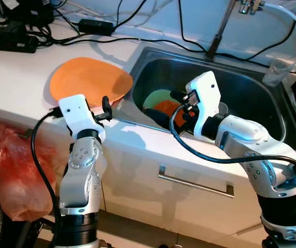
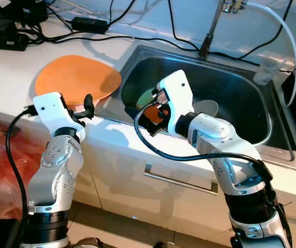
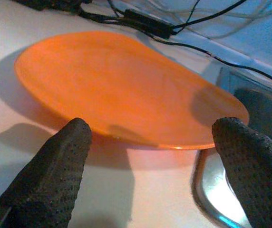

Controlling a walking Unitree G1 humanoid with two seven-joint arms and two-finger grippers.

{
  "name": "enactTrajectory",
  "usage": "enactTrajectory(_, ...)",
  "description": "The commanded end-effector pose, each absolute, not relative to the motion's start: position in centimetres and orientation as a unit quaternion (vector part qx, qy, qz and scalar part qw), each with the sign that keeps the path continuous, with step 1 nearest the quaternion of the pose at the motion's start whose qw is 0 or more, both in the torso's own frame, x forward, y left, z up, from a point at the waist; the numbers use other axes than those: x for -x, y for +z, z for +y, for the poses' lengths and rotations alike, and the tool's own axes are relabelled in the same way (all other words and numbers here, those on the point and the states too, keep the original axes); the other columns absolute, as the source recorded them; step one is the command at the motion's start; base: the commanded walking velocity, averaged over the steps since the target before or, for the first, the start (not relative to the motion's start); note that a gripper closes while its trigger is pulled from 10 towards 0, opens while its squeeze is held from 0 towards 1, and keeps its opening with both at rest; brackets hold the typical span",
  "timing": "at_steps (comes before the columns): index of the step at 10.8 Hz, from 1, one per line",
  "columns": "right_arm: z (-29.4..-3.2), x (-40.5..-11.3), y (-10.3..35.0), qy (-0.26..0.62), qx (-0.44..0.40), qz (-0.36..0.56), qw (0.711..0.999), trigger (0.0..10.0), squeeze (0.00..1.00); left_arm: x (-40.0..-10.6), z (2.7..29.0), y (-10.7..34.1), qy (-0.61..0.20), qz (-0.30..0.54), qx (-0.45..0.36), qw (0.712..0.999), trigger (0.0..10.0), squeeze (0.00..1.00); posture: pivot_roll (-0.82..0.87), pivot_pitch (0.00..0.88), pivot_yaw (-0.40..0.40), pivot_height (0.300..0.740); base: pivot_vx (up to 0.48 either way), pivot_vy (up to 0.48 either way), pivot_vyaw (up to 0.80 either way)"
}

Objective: Kitchen organization

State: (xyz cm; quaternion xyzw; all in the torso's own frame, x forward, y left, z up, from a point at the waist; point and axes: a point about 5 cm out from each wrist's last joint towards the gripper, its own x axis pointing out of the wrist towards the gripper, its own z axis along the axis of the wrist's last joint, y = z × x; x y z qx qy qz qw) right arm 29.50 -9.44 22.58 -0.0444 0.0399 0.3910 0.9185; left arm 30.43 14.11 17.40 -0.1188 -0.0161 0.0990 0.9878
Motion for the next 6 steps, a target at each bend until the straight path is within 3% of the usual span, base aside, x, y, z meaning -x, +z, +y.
enactTrajectory(1,-9.5,-29.7,22.8,0.393,0.052,0.035,0.917,10.0,0.0,-30.3,14.2,17.8,0.112,-0.016,0.135,0.984,10.0,0.0,0.04,0.056,-0.123,0.74,0.0,0.0,0.0)
enactTrajectory(3,-9.5,-29.8,22.9,0.394,0.054,0.035,0.917,10.0,0.0,-30.5,14.9,18.1,0.131,-0.011,0.154,0.979,10.0,0.0,0.04,0.053,-0.127,0.74,0.0,0.0,0.0)
enactTrajectory(6,-9.6,-29.8,22.9,0.397,0.056,0.035,0.916,10.0,0.0,-31.4,16.8,17.9,0.18,0.013,0.256,0.95,10.0,0.0,0.04,0.05,-0.131,0.74,0.0,0.0,0.0)
